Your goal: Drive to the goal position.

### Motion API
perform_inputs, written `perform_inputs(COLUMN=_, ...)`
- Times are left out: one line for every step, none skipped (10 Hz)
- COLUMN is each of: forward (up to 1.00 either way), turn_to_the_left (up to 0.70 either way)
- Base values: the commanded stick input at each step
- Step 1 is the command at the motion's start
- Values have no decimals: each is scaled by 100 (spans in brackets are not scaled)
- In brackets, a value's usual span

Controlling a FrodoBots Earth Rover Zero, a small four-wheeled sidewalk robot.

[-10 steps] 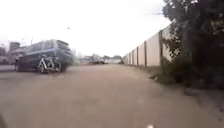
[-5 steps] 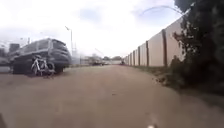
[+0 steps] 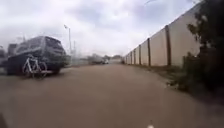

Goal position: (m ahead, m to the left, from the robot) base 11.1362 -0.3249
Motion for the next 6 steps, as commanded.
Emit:
perform_inputs(forward=100, turn_to_the_left=0)
perform_inputs(forward=100, turn_to_the_left=0)
perform_inputs(forward=100, turn_to_the_left=0)
perform_inputs(forward=100, turn_to_the_left=0)
perform_inputs(forward=100, turn_to_the_left=0)
perform_inputs(forward=100, turn_to_the_left=0)
